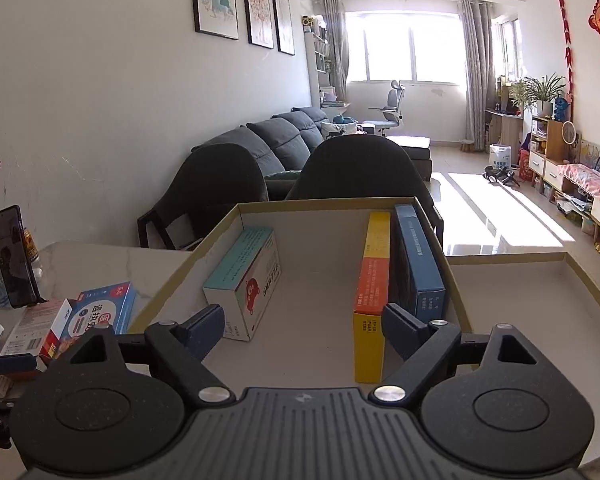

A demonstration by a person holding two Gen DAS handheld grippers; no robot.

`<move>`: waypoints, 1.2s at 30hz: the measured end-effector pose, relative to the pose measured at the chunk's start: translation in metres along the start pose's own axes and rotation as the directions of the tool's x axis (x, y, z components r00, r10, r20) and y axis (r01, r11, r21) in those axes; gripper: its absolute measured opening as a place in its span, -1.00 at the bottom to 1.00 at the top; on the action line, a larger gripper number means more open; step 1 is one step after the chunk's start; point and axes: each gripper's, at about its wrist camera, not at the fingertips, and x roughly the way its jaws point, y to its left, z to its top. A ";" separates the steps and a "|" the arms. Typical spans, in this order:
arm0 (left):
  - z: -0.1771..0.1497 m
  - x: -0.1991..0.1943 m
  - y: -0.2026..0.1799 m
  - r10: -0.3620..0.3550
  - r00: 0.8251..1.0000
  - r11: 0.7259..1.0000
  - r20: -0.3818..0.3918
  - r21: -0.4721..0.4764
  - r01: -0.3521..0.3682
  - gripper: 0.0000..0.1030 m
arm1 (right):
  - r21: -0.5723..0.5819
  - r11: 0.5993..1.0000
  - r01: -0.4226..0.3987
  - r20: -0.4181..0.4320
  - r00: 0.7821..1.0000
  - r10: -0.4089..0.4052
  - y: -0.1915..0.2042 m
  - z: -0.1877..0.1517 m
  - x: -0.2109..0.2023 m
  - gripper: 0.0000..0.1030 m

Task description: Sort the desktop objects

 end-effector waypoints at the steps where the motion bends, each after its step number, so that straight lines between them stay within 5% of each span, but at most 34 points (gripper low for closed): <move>1: -0.003 0.001 0.000 -0.006 1.000 1.000 -0.003 0.005 0.006 1.00 | -0.021 1.000 0.002 -0.035 0.999 -0.002 -0.002 0.007 0.008 0.45; 5: -0.018 0.002 0.001 -0.027 0.999 0.999 -0.028 0.024 0.028 1.00 | -0.060 0.997 0.041 -0.175 0.983 -0.051 -0.012 0.027 0.051 0.19; 8: -0.026 0.003 0.002 -0.032 0.998 0.999 -0.049 0.026 0.034 1.00 | -0.106 0.991 0.086 -0.263 0.958 -0.111 -0.016 0.037 0.086 0.18; 17: -0.043 0.007 0.007 -0.041 0.994 0.999 -0.099 0.022 0.044 1.00 | -0.271 0.947 0.173 -0.379 0.885 -0.271 -0.010 0.043 0.167 -0.22; 29: -0.046 0.015 0.010 -0.042 0.993 0.999 -0.113 0.007 0.043 1.00 | -0.296 0.926 0.234 -0.345 0.878 -0.333 -0.010 0.040 0.171 -0.42; 36: -0.045 0.017 0.010 -0.037 0.993 0.999 -0.109 0.018 0.039 1.00 | -0.428 0.858 0.284 -0.250 0.875 -0.414 0.007 0.044 0.173 -0.30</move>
